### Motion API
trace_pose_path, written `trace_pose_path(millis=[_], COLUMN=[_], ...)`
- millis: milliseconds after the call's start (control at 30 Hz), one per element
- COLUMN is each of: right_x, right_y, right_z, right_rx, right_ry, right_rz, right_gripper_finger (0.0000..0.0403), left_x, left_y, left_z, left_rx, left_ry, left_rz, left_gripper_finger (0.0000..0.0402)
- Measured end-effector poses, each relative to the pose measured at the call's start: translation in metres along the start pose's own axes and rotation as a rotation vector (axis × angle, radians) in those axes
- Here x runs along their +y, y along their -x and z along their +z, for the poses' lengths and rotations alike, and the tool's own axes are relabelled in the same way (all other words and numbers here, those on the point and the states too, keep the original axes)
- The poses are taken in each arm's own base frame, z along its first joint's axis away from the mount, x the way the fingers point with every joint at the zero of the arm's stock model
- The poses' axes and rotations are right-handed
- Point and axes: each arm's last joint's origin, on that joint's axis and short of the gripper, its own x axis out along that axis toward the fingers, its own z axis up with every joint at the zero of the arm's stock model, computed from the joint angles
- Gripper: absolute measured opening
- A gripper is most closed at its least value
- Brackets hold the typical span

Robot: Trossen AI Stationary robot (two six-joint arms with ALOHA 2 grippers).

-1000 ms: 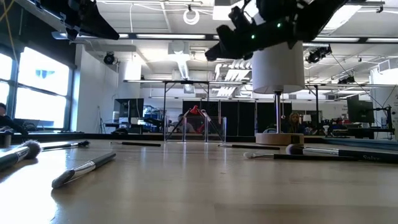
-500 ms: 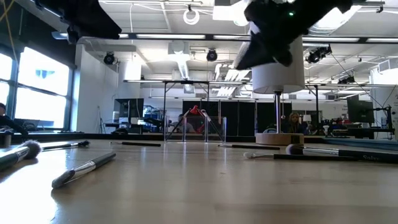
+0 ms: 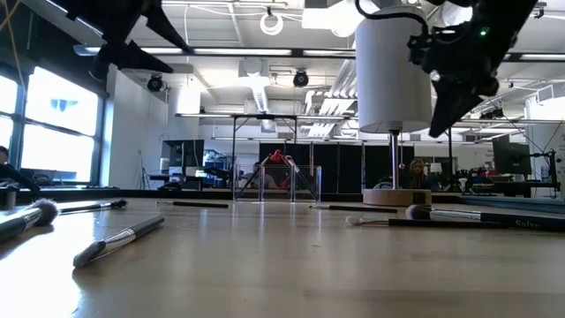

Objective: Put items in baskets/containers
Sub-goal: Put the black eyeshadow brush into the transparent organizer

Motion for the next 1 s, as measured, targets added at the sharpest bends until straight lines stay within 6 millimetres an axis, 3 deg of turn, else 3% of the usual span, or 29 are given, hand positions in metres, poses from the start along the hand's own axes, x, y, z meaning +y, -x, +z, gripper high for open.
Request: trace_pose_path(millis=[100,233,467,733,1000], right_x=[-0.007,-0.013,-0.014,-0.014,-0.013], right_y=[0.005,0.011,0.012,0.012,0.012], right_z=[-0.002,-0.003,-0.002,-0.002,-0.001], right_rx=[0.009,-0.003,-0.011,-0.024,-0.035], right_ry=[0.035,0.043,0.168,0.237,0.227], right_rz=[-0.014,-0.022,-0.026,-0.038,-0.026], right_gripper_finger=[0.0002,0.0002,0.0002,0.0003,0.0002], left_x=[-0.001,-0.001,0.004,0.035,0.058], left_y=[-0.013,-0.039,-0.081,-0.113,-0.137], left_z=[-0.006,-0.011,-0.005,0.004,0.012], left_rx=[-0.031,0.058,0.233,0.277,0.325], left_ry=[0.161,0.324,0.472,0.642,0.876], left_rz=[0.054,0.137,0.368,0.71,0.82], left_gripper_finger=[0.0223,0.0223,0.0223,0.0223,0.0223])
